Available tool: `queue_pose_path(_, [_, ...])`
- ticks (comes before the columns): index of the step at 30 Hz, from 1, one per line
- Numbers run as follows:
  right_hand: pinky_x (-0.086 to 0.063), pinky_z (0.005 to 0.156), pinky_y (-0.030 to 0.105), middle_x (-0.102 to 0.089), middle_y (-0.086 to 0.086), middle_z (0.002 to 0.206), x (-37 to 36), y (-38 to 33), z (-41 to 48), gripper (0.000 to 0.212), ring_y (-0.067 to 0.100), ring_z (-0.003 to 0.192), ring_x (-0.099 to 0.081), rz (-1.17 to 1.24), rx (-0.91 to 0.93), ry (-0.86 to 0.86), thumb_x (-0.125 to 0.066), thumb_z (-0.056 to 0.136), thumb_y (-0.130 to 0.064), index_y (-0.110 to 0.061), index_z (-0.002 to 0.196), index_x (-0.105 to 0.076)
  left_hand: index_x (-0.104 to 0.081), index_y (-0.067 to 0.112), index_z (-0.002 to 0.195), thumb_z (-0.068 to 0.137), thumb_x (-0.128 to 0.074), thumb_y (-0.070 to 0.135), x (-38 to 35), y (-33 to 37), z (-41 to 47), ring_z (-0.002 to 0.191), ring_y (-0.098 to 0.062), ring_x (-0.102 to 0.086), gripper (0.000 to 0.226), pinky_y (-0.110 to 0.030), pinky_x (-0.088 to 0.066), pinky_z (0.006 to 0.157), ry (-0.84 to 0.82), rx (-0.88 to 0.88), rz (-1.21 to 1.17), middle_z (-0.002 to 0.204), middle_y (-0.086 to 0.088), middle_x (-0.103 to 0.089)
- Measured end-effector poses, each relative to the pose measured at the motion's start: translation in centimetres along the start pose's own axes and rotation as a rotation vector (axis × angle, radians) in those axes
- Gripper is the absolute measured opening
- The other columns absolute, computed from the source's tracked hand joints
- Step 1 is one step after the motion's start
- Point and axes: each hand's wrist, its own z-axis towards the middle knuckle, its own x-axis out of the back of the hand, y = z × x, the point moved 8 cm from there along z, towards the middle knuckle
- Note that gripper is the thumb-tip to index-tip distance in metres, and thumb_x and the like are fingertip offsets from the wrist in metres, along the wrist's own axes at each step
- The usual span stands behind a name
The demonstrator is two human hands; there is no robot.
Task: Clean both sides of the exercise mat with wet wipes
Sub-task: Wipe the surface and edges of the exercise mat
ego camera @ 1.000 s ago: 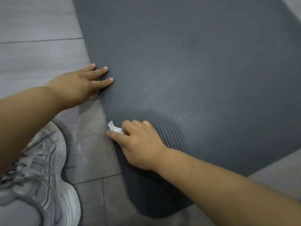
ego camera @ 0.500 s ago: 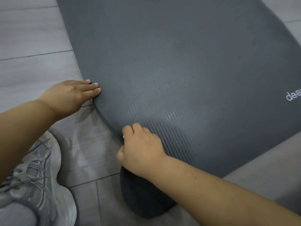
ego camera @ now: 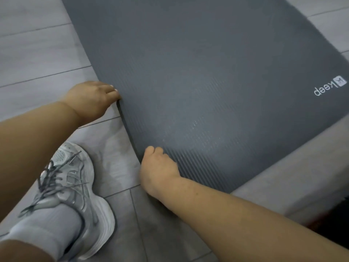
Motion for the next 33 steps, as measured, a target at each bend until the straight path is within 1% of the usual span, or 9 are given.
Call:
queue_pose_path(6, [-0.042,0.068,0.036,-0.043,0.015,0.12,-2.7,0.9,-2.0,0.033,0.031,0.104,-0.051,-0.027,-0.063,-0.004,-0.052,0.092,-0.025,-0.006,0.116,-0.041,-0.068,-0.005,0.08,0.075,-0.03,0.01,1.5,3.0,-1.3,0.054,-0.037,-0.06,0.041,-0.041,-0.052,0.048,-0.028,-0.127,0.018,0.069,-0.022,-0.063])
queue_pose_path(13, [-0.041,0.064,0.037,-0.039,0.011,0.115,-3.4,4.8,-7.1,0.034,0.029,0.101,-0.048,-0.296,-0.015,0.067,-0.058,0.089,-0.025,-0.008,0.114,-0.044,-0.068,-0.002,0.077,0.079,-0.033,0.012,0.1,10.1,-2.3,0.054,-0.034,-0.06,0.038,-0.037,-0.053,0.05,-0.028,-0.183,-0.039,0.066,-0.018,-0.062])
queue_pose_path(20, [-0.026,0.045,0.028,-0.051,0.006,0.075,-0.8,11.6,-10.4,0.034,0.024,0.059,-0.053,-0.388,-0.087,0.216,-0.082,0.057,-0.027,-0.012,0.069,-0.054,-0.065,0.005,0.068,0.073,-0.036,0.014,-1.3,16.2,1.8,0.051,-0.03,-0.056,0.03,-0.032,-0.046,0.046,-0.098,-0.233,-0.022,0.064,-0.013,-0.055])
queue_pose_path(22, [-0.022,0.044,0.024,-0.05,0.005,0.066,0.1,12.2,-10.8,0.036,0.022,0.05,-0.048,-0.385,-0.022,0.29,-0.083,0.049,-0.024,-0.012,0.06,-0.051,-0.068,0.008,0.077,0.074,-0.054,0.016,-2.4,16.1,2.4,0.06,-0.031,-0.059,0.016,-0.034,-0.047,0.049,-0.164,-0.2,0.027,0.073,-0.014,-0.058])
queue_pose_path(24, [-0.022,0.047,0.024,-0.049,0.005,0.065,1.2,12.8,-11.1,0.034,0.022,0.051,-0.045,-0.381,0.041,0.368,-0.081,0.05,-0.022,-0.012,0.06,-0.05,-0.067,0.014,0.1,0.068,-0.073,0.024,-4.0,15.1,2.7,0.078,-0.037,-0.061,0.034,-0.041,-0.05,0.059,-0.24,-0.147,0.031,0.092,-0.018,-0.061])
queue_pose_path(26, [-0.025,0.049,0.027,-0.049,0.006,0.068,1.8,13.8,-11.2,0.034,0.022,0.055,-0.044,-0.35,0.061,0.428,-0.081,0.051,-0.019,-0.011,0.061,-0.049,-0.057,0.02,0.118,0.075,-0.064,0.034,-4.7,13.9,3.4,0.096,-0.046,-0.058,0.046,-0.052,-0.05,0.072,-0.279,-0.102,0.059,0.111,-0.025,-0.058])
queue_pose_path(29, [-0.035,0.049,0.033,-0.053,0.012,0.079,2.0,16.0,-11.0,0.035,0.027,0.063,-0.049,-0.295,0.013,0.459,-0.083,0.051,-0.016,-0.009,0.065,-0.051,-0.045,0.02,0.14,0.085,-0.06,0.014,-5.2,12.1,5.0,0.122,-0.056,-0.039,0.057,-0.062,-0.037,0.095,-0.307,-0.026,0.131,0.137,-0.032,-0.04])
queue_pose_path(32, [-0.044,0.054,0.042,-0.061,0.019,0.097,2.2,17.8,-10.3,0.033,0.035,0.076,-0.059,-0.262,-0.043,0.47,-0.084,0.053,-0.014,-0.008,0.068,-0.054,0.013,0.032,0.147,0.098,-0.024,0.013,-6.9,10.3,6.4,0.14,-0.048,0.0,0.064,-0.051,-0.011,0.115,-0.585,0.06,0.253,0.155,-0.02,0.008])
queue_pose_path(33, [-0.045,0.056,0.044,-0.063,0.02,0.101,2.4,18.0,-10.0,0.031,0.037,0.08,-0.061,-0.252,-0.044,0.472,-0.082,0.055,-0.014,-0.008,0.068,-0.055,0.02,0.035,0.145,0.099,-0.019,0.014,-7.2,10.5,7.2,0.141,-0.046,0.005,0.064,-0.049,-0.008,0.117,-0.643,0.052,0.266,0.155,-0.017,0.016])
